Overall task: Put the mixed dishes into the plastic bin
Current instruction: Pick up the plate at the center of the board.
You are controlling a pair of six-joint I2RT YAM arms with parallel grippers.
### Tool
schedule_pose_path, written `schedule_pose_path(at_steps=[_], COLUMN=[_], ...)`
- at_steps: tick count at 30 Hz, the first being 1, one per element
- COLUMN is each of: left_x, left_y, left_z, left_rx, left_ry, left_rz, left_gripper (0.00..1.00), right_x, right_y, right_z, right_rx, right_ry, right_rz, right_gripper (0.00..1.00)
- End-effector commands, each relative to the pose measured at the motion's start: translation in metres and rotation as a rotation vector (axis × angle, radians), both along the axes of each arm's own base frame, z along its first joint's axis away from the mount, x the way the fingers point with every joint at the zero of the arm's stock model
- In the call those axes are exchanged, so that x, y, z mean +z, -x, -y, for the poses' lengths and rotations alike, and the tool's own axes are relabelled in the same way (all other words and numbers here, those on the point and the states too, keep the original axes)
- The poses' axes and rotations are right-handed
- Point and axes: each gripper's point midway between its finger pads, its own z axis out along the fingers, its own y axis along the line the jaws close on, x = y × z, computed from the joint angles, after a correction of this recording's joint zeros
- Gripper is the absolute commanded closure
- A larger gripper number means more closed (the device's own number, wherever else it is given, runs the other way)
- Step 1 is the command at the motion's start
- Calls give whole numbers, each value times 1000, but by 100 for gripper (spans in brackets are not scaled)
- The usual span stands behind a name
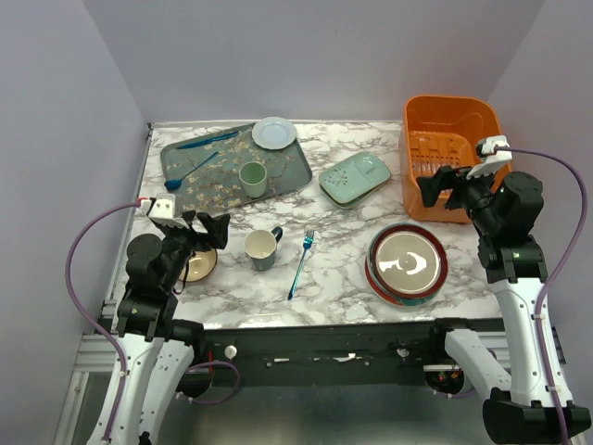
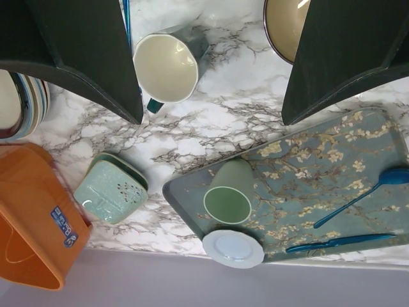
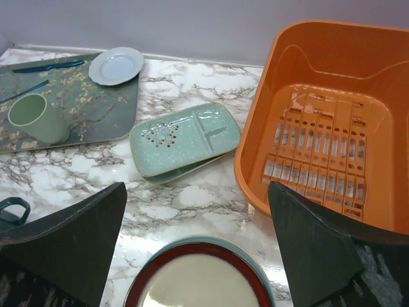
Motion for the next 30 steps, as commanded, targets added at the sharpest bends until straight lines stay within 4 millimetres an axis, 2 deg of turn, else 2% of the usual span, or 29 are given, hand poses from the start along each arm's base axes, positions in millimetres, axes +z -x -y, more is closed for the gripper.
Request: schedule_pose_path(at_steps=[1,11,14,15,20,22,23,24,25,26,28,29,30], left_x=[9,6,1,-1,-11,-20,-24,-32,-36,-42,-56,-61,-68], left_y=[1,2,0,-1,-4,-6,-12,-11,-13,-19,-21,-22,-30], left_z=[8,30,35,40,62,73,71,83,86,84,96,97,87], left_rx=[-50,-150,-159,-165,-240,-251,-208,-231,-217,-169,-153,-139,-53], left_ry=[10,106,181,236,355,356,351,336,322,293,218,167,103], left_rz=[29,-12,-58,-92,-209,-258,-264,-302,-319,-329,-401,-414,-442], left_gripper=[1,1,1,1,1,1,1,1,1,1,1,1,1], right_x=[13,-2,-11,-19,-44,-51,-56,-57,-60,-63,-67,-69,-71], right_y=[5,15,29,40,58,62,63,65,66,65,66,66,67], right_z=[-1,-33,-57,-70,-89,-93,-94,-96,-96,-96,-97,-97,-97], right_rx=[6,231,435,542,737,780,794,814,817,816,826,828,830], right_ry=[-20,20,81,82,107,87,76,68,67,64,64,63,62], right_rz=[15,4,31,35,44,26,10,6,-1,-12,-17,-22,-25], right_gripper=[0,0,0,0,0,0,0,0,0,0,0,0,0])
